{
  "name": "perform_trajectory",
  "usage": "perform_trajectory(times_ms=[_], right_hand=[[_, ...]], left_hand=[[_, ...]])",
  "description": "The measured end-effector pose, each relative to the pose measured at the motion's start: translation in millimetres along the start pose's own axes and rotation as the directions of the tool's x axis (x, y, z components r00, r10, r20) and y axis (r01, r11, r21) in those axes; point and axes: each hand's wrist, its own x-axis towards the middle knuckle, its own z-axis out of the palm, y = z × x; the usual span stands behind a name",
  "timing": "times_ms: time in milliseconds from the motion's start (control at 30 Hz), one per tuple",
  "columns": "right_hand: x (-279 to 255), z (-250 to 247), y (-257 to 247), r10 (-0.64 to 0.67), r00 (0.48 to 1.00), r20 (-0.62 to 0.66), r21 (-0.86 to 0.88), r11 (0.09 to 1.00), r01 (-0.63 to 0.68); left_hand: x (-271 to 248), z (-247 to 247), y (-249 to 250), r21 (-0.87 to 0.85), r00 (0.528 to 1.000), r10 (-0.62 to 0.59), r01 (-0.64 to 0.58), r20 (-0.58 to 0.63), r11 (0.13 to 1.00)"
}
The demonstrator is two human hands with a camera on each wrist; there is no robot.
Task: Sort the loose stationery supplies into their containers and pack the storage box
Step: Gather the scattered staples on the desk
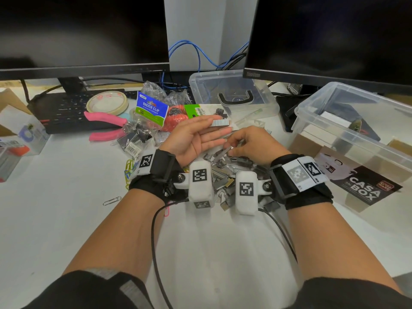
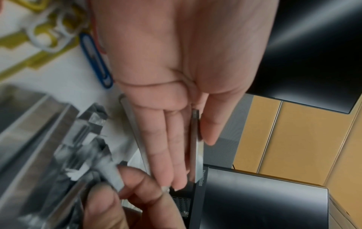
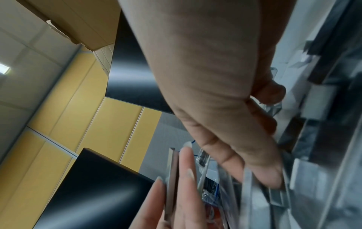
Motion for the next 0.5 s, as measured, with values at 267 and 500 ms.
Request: perform_trajectory(times_ms=[267,500], right_hand=[[-7,-9,7,-0.02,0.992,-0.124,0.236,0.971,0.049],[-11,-16,6,-0.098,0.963,-0.249,0.568,0.791,0.228]], left_hand=[[3,-2,0,-0.069,0.996,0.088,-0.089,-0.012,0.994],[3,-2,-1,0.02,0.997,0.071,-0.071,0.023,0.997]])
